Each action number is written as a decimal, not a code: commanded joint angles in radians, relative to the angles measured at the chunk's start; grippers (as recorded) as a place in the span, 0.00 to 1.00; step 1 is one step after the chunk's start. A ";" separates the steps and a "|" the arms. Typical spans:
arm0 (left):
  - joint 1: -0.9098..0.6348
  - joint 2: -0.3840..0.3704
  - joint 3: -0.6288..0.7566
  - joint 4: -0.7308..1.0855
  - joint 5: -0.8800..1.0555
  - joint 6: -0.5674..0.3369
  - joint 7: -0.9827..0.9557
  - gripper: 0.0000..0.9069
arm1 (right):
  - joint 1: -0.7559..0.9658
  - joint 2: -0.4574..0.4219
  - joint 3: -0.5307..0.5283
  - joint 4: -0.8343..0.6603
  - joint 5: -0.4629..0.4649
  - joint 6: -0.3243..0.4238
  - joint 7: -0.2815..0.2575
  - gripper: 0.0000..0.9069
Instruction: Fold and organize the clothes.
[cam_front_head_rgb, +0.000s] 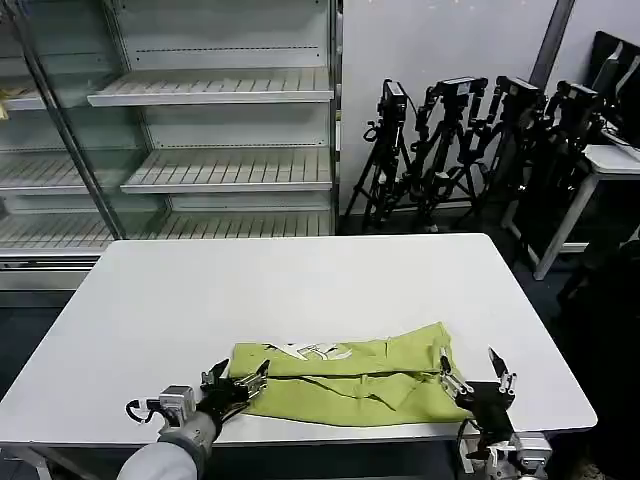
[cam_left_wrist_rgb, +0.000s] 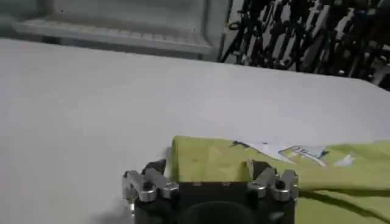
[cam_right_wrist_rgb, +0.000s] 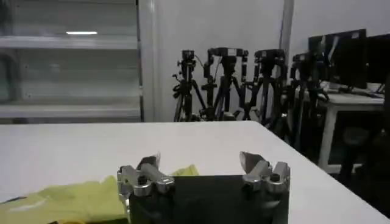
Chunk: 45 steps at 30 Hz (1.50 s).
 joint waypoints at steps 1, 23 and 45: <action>-0.029 -0.031 0.003 0.087 -0.030 -0.029 0.009 0.02 | -0.056 0.008 0.035 0.033 -0.002 0.007 0.001 1.00; 0.067 -0.041 -0.162 -0.045 -0.214 -0.071 0.018 0.02 | -0.053 0.026 0.032 0.073 -0.003 0.006 0.022 1.00; 0.144 0.067 -0.562 -0.202 -0.982 0.010 -0.109 0.02 | -0.031 0.025 0.020 0.067 0.011 0.002 0.022 1.00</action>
